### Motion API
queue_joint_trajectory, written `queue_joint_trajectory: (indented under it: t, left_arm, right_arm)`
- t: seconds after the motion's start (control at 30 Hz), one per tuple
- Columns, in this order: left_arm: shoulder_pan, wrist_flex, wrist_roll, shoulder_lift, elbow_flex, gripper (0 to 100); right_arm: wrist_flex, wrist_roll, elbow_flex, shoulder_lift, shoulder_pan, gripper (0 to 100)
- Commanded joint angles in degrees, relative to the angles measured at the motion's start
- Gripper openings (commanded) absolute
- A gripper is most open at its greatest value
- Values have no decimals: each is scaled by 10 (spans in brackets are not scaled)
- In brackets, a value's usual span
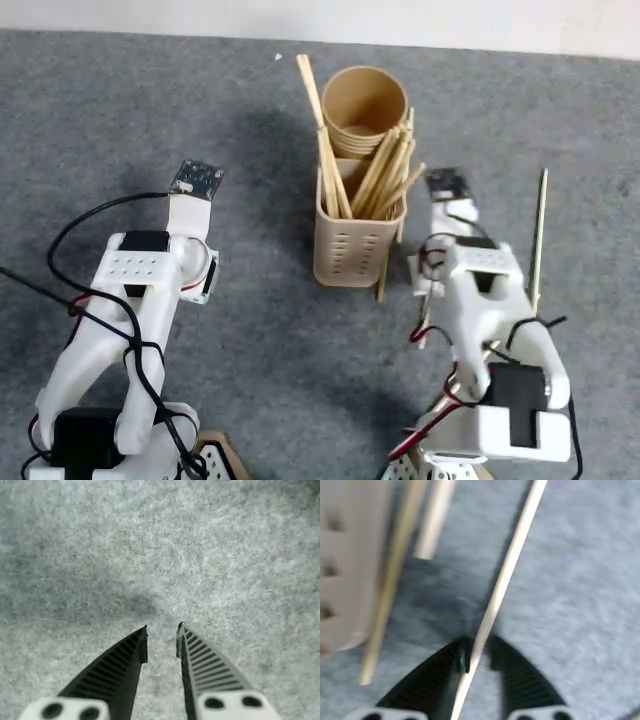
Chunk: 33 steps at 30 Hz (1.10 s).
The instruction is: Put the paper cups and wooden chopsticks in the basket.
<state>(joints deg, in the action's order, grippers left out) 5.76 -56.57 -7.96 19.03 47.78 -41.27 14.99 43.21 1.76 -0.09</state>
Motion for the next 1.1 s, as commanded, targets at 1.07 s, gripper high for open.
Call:
queue_joint_trajectory:
  t: [1.07]
  left_arm:
    - [-8,6,3,13,7,123]
  right_arm:
    - [7,92,-292,-188,252,11]
